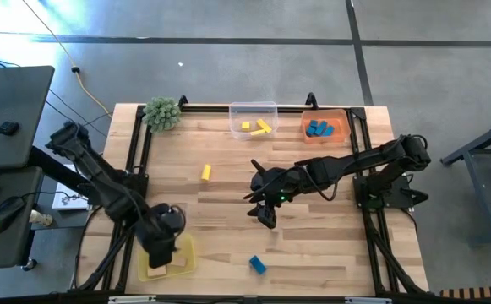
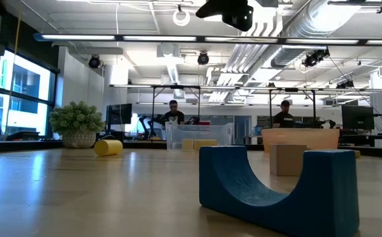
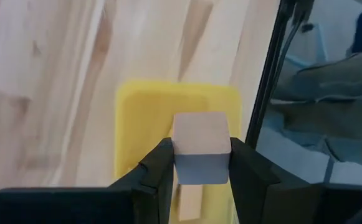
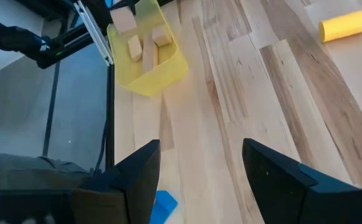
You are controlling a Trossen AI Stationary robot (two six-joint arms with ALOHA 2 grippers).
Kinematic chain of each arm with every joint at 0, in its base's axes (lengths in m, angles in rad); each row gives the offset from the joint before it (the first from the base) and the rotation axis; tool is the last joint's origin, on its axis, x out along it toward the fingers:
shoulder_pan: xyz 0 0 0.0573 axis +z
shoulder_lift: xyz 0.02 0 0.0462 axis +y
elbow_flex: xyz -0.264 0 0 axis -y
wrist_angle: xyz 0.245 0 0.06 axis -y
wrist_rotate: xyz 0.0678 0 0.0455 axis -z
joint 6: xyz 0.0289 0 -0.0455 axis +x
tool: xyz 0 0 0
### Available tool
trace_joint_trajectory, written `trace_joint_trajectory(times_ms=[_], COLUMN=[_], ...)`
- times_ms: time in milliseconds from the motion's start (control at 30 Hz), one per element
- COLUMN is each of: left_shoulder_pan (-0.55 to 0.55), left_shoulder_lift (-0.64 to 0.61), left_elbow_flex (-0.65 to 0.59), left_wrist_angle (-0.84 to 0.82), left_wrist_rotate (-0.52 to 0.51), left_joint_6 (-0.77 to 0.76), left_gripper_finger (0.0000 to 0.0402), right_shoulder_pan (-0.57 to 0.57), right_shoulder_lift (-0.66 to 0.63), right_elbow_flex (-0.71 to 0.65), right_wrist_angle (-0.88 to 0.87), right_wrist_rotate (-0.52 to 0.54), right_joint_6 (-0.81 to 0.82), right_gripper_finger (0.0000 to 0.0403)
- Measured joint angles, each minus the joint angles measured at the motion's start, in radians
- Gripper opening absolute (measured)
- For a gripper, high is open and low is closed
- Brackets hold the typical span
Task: Sort & place blocks by color
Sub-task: Put the brown block into the yellow bin
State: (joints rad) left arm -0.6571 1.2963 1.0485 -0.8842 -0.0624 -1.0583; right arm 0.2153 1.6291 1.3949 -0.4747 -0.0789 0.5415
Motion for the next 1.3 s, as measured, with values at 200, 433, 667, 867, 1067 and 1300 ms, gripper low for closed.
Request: trace_joint_trajectory(times_ms=[200,433,667,867,1067,1300], left_shoulder_pan=[-0.047,-0.052,-0.05,-0.041,0.001,0.036], left_shoulder_lift=[0.109,0.247,0.334,0.353,0.354,0.339], left_elbow_flex=[0.0,0.0,0.0,0.0,0.0,0.0], left_wrist_angle=[-0.002,0.008,0.016,0.016,0.013,0.014], left_wrist_rotate=[0.025,0.047,0.055,0.078,0.206,0.257], left_joint_6=[-0.041,-0.04,-0.039,-0.056,-0.034,0.049], left_gripper_finger=[0.0103,0.0104,0.011,0.0125,0.0171,0.0206], right_shoulder_pan=[-0.002,-0.002,-0.002,-0.002,-0.002,-0.002], right_shoulder_lift=[0.0,0.0,0.0,0.0,0.0,0.0], right_elbow_flex=[0.0,0.0,0.0,0.0,0.0,0.0], right_wrist_angle=[0.0,0.0,-0.009,-0.018,-0.024,-0.038], right_wrist_rotate=[0.004,0.004,0.002,-0.001,-0.002,0.001], right_joint_6=[0.0,0.0,0.0,0.0,0.0,0.0], right_gripper_finger=[0.0215,0.0215,0.0215,0.0215,0.0215,0.0215])
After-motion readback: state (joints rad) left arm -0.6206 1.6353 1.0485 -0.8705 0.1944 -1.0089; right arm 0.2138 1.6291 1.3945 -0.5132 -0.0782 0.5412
